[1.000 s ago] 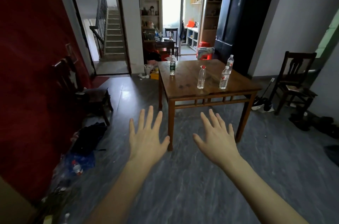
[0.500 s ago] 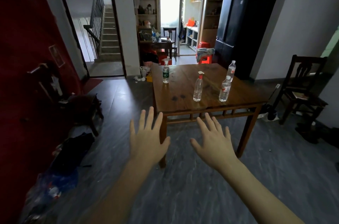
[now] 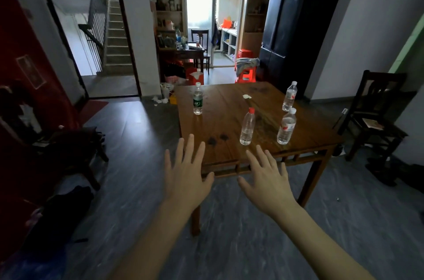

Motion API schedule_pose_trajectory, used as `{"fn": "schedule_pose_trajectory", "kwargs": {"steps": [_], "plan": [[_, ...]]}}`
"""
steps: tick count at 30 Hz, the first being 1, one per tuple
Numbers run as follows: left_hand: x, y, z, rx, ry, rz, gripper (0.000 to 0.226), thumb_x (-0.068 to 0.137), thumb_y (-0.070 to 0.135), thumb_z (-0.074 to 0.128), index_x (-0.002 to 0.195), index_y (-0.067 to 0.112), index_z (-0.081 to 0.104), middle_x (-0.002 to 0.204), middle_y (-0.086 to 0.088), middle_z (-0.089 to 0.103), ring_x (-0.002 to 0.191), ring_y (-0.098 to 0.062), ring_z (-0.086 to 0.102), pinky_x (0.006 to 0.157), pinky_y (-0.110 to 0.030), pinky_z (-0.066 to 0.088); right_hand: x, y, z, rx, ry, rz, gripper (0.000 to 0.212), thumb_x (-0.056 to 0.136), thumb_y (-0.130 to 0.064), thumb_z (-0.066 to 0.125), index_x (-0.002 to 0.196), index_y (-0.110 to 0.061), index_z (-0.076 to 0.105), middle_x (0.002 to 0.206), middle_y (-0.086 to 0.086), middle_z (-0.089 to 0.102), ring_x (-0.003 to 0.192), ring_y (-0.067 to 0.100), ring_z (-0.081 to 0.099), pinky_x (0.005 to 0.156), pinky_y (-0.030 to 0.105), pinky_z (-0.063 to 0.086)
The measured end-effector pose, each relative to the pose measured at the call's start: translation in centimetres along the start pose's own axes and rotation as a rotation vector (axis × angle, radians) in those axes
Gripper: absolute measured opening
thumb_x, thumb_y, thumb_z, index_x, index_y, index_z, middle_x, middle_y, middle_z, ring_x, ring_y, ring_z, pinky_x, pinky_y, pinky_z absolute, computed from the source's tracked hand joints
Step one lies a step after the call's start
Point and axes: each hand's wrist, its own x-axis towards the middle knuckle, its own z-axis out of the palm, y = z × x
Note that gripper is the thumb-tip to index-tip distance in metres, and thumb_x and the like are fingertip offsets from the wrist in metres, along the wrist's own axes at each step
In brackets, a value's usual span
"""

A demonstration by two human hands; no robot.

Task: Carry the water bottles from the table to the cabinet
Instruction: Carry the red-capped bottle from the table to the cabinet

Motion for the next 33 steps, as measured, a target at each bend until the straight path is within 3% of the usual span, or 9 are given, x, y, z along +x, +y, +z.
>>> {"fn": "schedule_pose_trajectory", "kwargs": {"steps": [18, 33], "plan": [[20.0, 2.5, 7.4, -0.036, -0.116, 0.117, 0.081, 0.099, 0.062, 0.038, 0.162, 0.031, -0.003, 0.170, -0.002, -0.020, 0.157, -0.025, -0.016, 0.126, -0.054, -0.003, 18.3, 7.6, 2.2, 0.010, -0.038, 0.168, 0.072, 0.096, -0.058, 0.043, 0.157, -0.032, 0.013, 0.167, -0.001, 0.000, 0.154, 0.023, 0.000, 0.121, 0.055, 0.007], [37.9, 10.3, 14.7, 0.003, -0.184, 0.021, 0.082, 0.098, 0.062, 0.040, 0.162, 0.032, -0.003, 0.169, -0.002, -0.022, 0.157, -0.023, -0.017, 0.124, -0.051, -0.006, 37.2, 18.4, 4.4, -0.007, -0.133, 0.045, 0.072, 0.097, -0.058, 0.038, 0.158, -0.029, 0.013, 0.168, 0.000, 0.000, 0.154, 0.022, -0.001, 0.122, 0.055, 0.007]]}}
